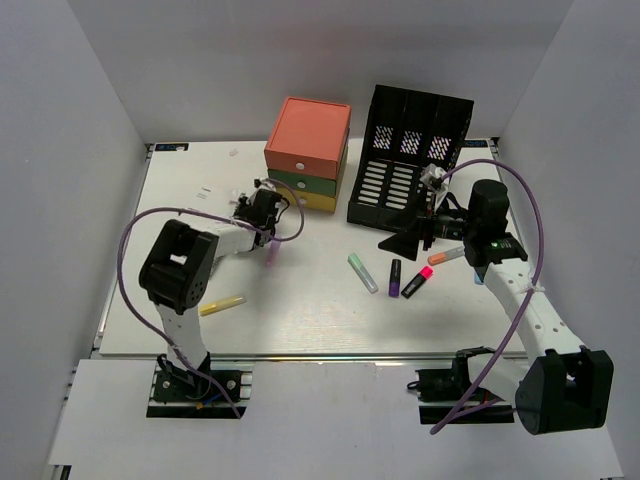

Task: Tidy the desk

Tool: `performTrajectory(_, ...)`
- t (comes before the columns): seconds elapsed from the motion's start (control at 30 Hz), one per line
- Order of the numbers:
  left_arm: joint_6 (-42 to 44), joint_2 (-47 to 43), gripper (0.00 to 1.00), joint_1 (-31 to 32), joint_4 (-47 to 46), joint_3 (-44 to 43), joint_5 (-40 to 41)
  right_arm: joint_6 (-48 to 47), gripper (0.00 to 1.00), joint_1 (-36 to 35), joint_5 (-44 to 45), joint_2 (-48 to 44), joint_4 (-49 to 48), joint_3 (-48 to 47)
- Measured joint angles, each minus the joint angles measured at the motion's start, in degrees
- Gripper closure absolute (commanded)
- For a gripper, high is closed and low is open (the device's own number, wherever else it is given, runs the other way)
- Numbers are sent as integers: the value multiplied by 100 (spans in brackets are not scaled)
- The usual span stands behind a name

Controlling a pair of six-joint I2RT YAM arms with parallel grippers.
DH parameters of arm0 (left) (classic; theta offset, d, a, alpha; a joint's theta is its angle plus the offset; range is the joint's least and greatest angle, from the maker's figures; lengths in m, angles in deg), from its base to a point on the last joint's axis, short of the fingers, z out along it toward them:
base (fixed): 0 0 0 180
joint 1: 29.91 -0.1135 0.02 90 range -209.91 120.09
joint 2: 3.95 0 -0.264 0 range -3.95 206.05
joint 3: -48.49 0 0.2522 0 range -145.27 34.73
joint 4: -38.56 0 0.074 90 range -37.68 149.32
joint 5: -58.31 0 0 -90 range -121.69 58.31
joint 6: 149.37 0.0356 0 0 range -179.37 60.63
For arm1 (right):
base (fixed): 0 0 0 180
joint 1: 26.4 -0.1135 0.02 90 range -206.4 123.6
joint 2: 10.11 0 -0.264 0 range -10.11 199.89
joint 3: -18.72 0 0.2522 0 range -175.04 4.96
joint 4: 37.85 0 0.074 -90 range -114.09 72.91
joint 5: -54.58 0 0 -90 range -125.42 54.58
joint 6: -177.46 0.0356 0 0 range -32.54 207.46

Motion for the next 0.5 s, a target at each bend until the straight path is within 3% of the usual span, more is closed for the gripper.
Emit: performTrajectory(0.5,-535,-2179,100,-39,789,-492,-1045,2,13,4,-107,-37,-2,0)
